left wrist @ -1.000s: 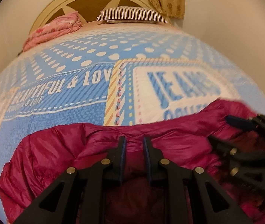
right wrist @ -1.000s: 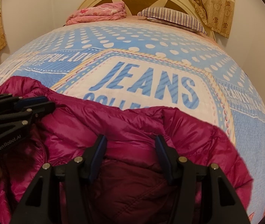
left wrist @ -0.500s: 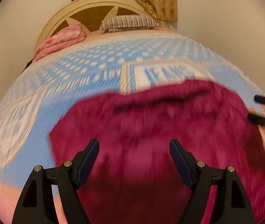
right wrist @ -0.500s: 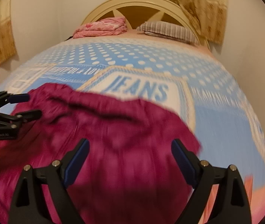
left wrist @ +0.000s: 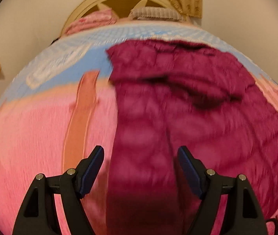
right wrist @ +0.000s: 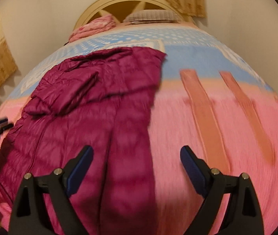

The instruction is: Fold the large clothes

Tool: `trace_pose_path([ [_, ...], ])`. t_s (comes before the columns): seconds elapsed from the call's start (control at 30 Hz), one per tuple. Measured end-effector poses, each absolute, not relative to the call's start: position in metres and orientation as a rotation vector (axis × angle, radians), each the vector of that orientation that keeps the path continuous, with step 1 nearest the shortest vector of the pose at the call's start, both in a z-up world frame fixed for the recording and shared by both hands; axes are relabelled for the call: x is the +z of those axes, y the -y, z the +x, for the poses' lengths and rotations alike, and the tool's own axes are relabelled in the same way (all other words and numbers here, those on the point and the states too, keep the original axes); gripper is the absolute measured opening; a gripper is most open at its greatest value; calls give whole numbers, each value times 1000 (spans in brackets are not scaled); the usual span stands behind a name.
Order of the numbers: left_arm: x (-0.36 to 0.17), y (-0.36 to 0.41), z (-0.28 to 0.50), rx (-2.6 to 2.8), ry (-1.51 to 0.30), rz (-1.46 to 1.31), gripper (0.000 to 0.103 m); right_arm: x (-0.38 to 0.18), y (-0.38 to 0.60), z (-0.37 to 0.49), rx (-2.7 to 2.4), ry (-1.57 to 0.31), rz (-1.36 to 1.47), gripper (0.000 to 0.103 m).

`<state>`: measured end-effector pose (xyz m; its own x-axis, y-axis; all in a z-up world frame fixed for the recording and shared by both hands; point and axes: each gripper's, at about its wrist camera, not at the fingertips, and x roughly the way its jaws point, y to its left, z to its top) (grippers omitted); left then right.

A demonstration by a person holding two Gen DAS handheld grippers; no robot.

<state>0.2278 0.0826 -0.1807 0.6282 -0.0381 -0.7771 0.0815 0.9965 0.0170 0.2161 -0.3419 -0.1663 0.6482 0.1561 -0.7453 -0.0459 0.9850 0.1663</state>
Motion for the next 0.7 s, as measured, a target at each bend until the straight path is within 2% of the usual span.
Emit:
trace_pose_path([
  [0.27,-204,-97,184,-51,-877,-47,78,-179,334,155,127,-851,184,93],
  [0.53,-216,-94,168,-83,-778,-110,91,-195,333,117,114,-848,207,93],
  [0.7,-210,-86,153,-120,-796,-98,91,-197,329,106,107,-835,207,77],
])
